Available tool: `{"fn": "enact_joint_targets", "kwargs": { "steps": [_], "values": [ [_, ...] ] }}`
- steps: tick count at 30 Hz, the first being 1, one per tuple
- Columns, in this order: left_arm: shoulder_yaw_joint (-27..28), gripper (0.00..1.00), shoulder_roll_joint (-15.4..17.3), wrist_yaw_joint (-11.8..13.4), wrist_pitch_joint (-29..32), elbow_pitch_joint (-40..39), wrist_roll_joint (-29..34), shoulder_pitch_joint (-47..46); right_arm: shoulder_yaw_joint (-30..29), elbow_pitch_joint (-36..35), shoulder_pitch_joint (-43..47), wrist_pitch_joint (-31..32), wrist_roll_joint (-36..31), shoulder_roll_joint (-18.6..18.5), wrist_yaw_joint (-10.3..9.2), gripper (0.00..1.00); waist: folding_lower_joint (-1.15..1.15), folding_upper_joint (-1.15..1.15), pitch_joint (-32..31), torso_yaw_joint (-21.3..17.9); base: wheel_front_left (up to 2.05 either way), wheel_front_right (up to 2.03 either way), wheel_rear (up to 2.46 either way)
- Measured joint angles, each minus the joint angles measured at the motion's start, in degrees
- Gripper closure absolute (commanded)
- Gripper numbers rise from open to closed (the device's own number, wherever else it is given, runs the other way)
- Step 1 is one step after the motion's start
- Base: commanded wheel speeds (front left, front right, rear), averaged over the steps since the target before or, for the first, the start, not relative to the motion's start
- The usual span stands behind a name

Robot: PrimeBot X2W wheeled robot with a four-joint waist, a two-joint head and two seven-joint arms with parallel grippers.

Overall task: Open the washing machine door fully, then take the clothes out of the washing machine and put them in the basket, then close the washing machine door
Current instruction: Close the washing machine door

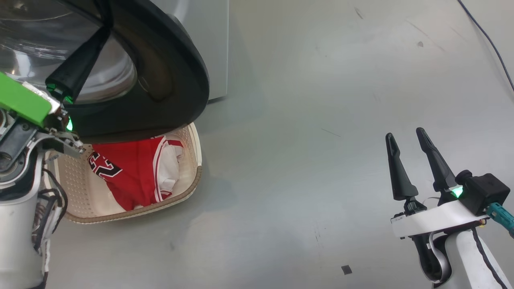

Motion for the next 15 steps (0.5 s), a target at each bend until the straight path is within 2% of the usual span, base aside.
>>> {"fn": "enact_joint_targets", "kwargs": {
  "steps": [9, 15],
  "values": [
    [0.2, 1.0, -0.4, 0.1, -3.0, 4.6, 3.3, -5.7, -0.1, 0.3, -1.4, 0.0, 0.4, 0.6, 0.01, 0.0, 0.0, 0.0, 1.9, -2.9, 0.0, 0.0, 0.0],
    [0.8, 1.0, -1.6, -1.4, -5.9, 8.2, 4.0, -8.3, -0.5, 0.5, -2.0, 0.0, 0.5, 0.7, 0.01, 0.0, 0.0, 0.0, 2.8, -4.3, 0.0, 0.0, 0.0]
  ]
}}
